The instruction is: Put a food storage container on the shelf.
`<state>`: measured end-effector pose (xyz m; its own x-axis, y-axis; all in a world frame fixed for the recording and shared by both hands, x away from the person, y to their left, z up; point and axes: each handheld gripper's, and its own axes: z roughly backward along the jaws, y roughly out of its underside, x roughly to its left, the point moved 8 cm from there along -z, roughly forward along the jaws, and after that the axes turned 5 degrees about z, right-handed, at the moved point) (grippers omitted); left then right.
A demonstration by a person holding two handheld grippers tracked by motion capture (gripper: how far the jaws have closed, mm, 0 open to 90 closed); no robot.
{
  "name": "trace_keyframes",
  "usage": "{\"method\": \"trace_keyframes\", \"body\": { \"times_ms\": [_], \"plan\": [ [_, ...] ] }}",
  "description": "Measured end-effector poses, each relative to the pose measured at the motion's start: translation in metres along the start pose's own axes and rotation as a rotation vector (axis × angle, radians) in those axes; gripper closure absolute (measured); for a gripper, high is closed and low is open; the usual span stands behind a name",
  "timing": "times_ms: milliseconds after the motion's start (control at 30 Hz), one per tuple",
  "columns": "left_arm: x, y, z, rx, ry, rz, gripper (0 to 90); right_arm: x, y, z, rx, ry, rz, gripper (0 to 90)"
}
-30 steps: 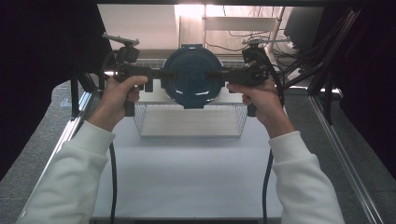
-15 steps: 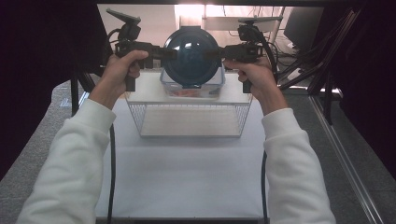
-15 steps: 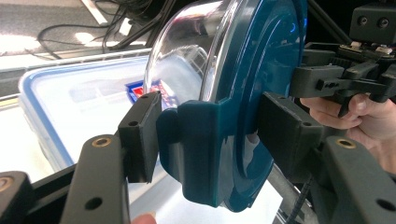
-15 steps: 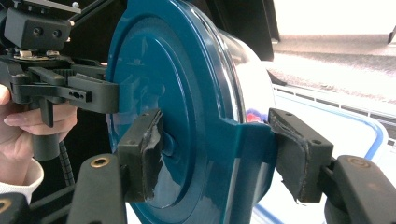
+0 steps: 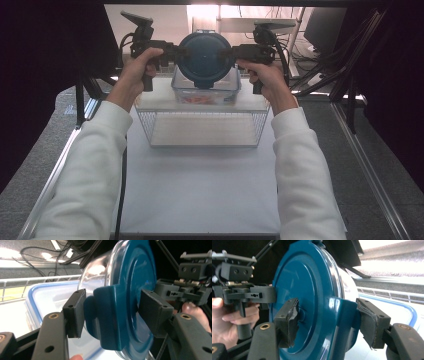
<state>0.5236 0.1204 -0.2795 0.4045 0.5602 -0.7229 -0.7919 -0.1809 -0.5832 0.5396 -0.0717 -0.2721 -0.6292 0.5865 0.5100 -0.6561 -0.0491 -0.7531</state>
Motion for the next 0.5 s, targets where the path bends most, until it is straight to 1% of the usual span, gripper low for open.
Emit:
{"method": "trace_keyframes", "body": {
  "times_ms": [33,67,100,133,200,267,333,500],
  "plan": [
    [0.003,-0.001,-0.004,0.005,0.003,0.019,39.4,-0.002,-0.001,-0.001,-0.002,0.000,-0.020,36.8],
    [0.006,-0.001,-0.007,0.012,0.006,0.033,38.3,-0.006,-0.002,-0.003,-0.009,0.003,-0.050,36.8],
    [0.007,-0.001,-0.009,0.015,0.007,0.045,37.3,-0.009,-0.002,-0.004,-0.011,0.007,-0.067,36.8],
    [0.010,-0.002,-0.012,0.015,0.015,0.059,36.6,-0.011,-0.003,-0.005,-0.013,0.010,-0.077,36.8],
    [0.013,-0.002,-0.016,0.012,0.028,0.083,35.8,-0.016,-0.003,-0.007,-0.014,0.014,-0.112,36.8],
    [0.016,-0.002,-0.018,0.005,0.039,0.099,35.6,-0.020,-0.002,-0.009,-0.015,0.014,-0.136,36.9],
    [0.017,-0.003,-0.019,-0.005,0.046,0.101,35.3,-0.022,-0.002,-0.010,-0.026,0.013,-0.150,36.9],
    [0.018,-0.003,-0.020,-0.016,0.045,0.096,34.9,-0.022,-0.002,-0.010,-0.038,0.017,-0.147,36.7]
  ]
}}
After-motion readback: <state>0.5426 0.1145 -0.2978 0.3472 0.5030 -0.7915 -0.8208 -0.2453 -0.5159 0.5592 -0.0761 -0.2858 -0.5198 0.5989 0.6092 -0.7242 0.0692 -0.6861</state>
